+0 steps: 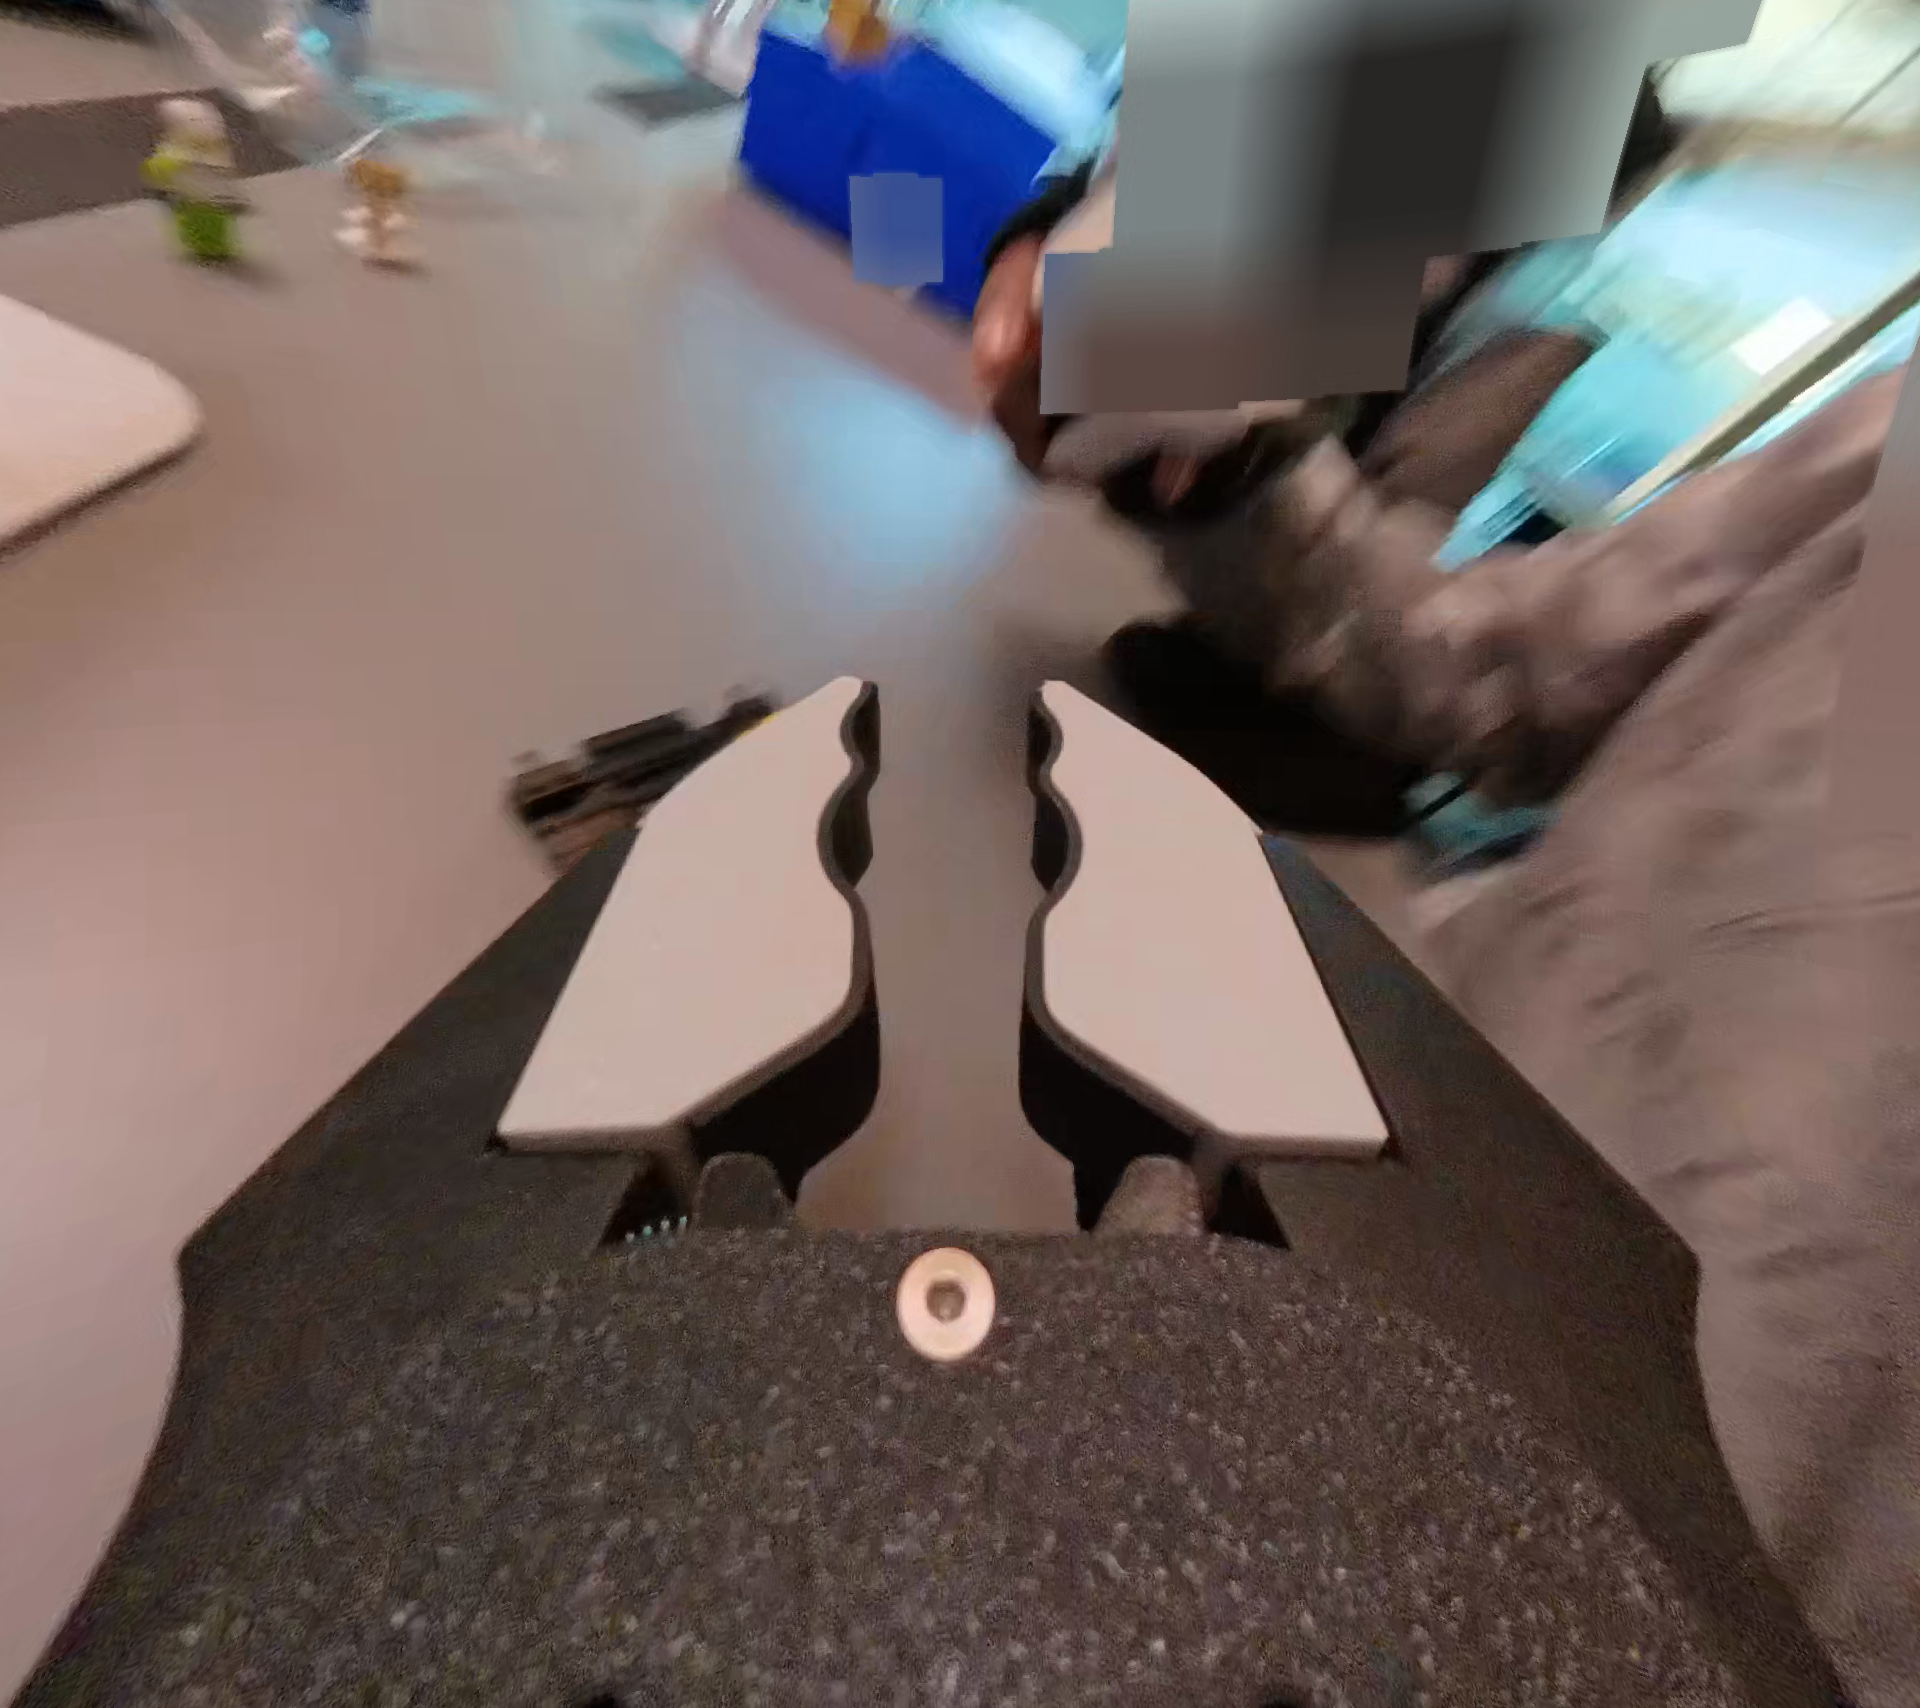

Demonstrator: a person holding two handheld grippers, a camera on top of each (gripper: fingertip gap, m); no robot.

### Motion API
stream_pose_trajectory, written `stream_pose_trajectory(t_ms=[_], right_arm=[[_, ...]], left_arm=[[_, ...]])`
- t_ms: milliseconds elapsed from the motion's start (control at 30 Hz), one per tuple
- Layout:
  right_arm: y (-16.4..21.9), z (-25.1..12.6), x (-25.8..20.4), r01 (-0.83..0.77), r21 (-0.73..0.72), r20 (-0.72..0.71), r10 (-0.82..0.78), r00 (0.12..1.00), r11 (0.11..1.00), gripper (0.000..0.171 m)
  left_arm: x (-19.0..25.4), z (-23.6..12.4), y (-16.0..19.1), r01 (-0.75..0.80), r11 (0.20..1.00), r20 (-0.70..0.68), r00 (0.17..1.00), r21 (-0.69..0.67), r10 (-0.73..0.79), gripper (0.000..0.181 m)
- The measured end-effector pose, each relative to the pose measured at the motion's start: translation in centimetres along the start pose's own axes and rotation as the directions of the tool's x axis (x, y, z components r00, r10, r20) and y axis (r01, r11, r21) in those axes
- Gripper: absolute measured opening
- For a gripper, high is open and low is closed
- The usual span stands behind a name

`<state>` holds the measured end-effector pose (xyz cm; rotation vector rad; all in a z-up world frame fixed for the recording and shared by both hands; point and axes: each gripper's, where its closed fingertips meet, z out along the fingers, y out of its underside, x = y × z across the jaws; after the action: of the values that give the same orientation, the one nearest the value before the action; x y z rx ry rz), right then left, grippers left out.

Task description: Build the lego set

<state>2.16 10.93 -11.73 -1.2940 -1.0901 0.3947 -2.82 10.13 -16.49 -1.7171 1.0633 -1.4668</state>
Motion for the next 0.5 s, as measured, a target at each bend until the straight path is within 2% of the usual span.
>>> stream_pose_trajectory(t_ms=[67, 200, 267, 400, 500], right_arm=[[2.0, -1.8, 2.1, -0.041, -0.069, -0.022, 0.04, 0.999, 0.997, 0.008], [5.4, -4.2, 3.1, -0.071, -0.174, -0.037, 0.066, 0.997, 0.982, 0.008], [6.3, -4.6, 2.6, -0.074, -0.199, -0.028, 0.07, 0.997, 0.977, 0.008], [6.9, -4.9, 1.7, -0.063, -0.222, -0.028, 0.058, 0.998, 0.973, 0.008], [6.8, -4.9, 1.8, -0.073, -0.208, -0.035, 0.067, 0.997, 0.975, 0.008]], left_arm=[[-1.5, 0.6, 1.7, -0.173, 0.964, 0.106, 0.975, -0.199, 0.197, 0.031], [-2.6, 3.1, 3.3, -0.352, 0.804, 0.032, 0.909, -0.48, 0.417, 0.039], [-3.2, 4.5, 3.9, -0.404, 0.706, -0.047, 0.883, -0.582, 0.466, 0.043], [-4.9, 5.7, 5.8, -0.488, 0.444, -0.228, 0.824, -0.752, 0.52, 0.054], [-5.3, 6.4, 6.2, -0.517, 0.366, -0.3, 0.807, -0.774, 0.508, 0.057]])
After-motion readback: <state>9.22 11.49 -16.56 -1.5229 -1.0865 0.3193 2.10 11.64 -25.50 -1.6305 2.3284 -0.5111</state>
